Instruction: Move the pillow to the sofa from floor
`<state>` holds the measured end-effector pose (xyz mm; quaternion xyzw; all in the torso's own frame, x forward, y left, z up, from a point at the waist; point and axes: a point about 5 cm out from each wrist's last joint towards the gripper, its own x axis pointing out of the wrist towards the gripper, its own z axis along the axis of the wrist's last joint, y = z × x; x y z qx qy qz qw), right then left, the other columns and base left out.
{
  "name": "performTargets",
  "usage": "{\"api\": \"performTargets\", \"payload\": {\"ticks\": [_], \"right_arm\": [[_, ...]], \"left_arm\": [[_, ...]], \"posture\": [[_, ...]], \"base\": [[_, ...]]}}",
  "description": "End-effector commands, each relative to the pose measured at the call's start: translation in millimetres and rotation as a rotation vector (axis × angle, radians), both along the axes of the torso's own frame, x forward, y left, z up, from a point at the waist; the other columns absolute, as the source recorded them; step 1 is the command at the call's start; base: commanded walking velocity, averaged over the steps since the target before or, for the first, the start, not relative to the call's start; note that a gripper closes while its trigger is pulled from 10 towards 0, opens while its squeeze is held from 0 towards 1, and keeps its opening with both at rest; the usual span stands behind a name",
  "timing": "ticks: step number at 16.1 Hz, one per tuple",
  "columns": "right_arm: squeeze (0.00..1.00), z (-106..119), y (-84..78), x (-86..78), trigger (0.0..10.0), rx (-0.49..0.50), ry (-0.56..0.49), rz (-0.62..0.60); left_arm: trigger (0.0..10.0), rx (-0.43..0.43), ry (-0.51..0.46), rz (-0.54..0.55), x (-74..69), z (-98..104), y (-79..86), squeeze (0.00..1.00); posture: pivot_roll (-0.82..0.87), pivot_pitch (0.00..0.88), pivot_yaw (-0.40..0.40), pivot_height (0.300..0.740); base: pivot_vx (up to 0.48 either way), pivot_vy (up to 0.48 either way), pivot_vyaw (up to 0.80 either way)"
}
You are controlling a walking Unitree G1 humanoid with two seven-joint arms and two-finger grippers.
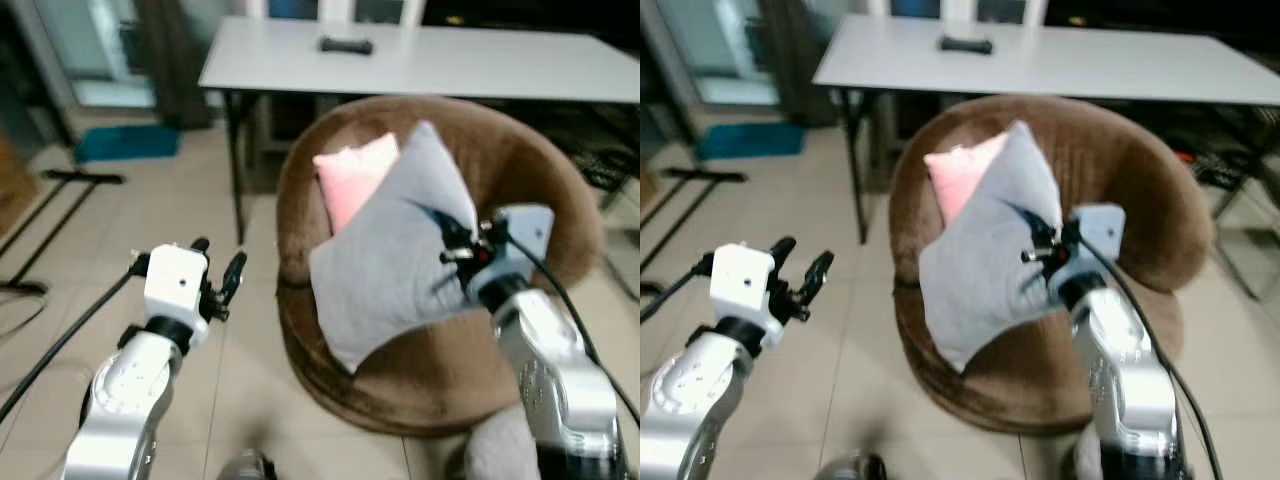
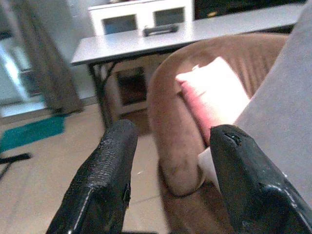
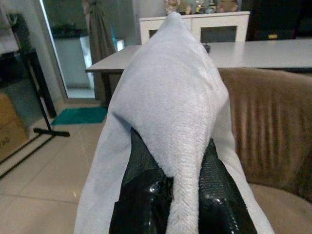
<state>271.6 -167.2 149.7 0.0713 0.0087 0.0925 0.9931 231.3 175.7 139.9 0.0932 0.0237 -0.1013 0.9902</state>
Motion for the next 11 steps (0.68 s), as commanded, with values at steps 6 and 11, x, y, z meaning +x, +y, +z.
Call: {"api": "performTargets", "payload": {"ticks": [6,11], "right_arm": [[0.0,-1,5.6,-13.1,10.0,-0.161,-0.015,-0.016],[0.0,-7,-3.7,-13.8,10.0,-0.176,0.011,-0.085]], "left_arm": [[10.0,0.024,0.023,0.084,-7.4,-12,15.9,0.33],[10.0,0.034,0.002,0.068,-3.3,-11,6.8,0.31]], "posture": [[0.06,0.0,0.01,0.74],[0.05,0.0,0.008,0.74]], "base": [[0.0,-0.396,0.0],[0.0,-0.152,0.0]]}}
